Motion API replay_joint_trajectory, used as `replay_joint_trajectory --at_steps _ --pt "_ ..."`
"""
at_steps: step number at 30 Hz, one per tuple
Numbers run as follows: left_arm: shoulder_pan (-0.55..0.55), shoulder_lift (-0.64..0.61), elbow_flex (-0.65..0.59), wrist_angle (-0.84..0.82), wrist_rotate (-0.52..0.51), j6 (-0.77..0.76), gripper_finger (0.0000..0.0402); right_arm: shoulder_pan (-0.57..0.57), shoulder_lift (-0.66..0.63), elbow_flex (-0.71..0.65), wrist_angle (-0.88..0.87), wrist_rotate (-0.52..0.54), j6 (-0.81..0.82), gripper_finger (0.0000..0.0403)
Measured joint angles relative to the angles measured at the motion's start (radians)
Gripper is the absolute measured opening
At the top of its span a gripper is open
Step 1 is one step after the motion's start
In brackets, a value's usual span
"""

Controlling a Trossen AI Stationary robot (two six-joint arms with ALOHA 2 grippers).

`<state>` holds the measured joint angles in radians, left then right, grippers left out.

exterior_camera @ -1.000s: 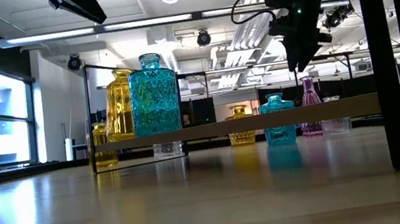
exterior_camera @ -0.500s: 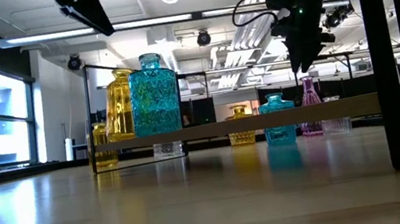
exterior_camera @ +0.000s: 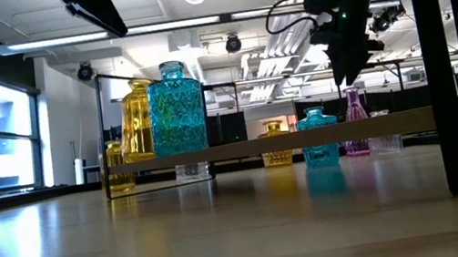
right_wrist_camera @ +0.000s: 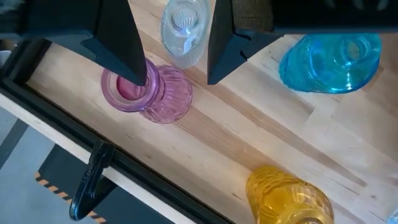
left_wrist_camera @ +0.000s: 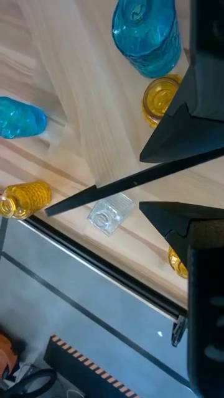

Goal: Sort vases onto shelf
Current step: Put the top right pink crystal vase on the shelf

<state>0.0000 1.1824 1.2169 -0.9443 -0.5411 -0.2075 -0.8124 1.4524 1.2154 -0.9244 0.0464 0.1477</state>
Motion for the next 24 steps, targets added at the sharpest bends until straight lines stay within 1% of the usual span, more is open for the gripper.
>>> replay_joint_trajectory --at_steps 7,12,20,22,24 --pt "-0.002 0.000 0.000 -0.001 0.007 0.001 0.0104 0.000 0.015 -0.021 0.024 -0.003 -0.012 0.0156" --pt "-0.002 0.000 0.000 -0.001 0.007 0.001 0.0104 0.000 0.017 -0.021 -0.003 -0.002 0.001 0.0156" --pt "-0.002 0.000 0.000 -0.001 0.007 0.000 0.0104 0.000 0.068 -0.014 0.002 0.022 -0.002 0.0156" --pt "-0.002 0.000 0.000 -0.001 0.008 0.000 0.0104 0.000 0.074 -0.014 0.011 0.026 -0.009 0.0150" --pt "-0.002 0.000 0.000 -0.001 0.007 0.000 0.0104 0.000 0.075 -0.015 0.018 0.033 -0.015 0.0135"
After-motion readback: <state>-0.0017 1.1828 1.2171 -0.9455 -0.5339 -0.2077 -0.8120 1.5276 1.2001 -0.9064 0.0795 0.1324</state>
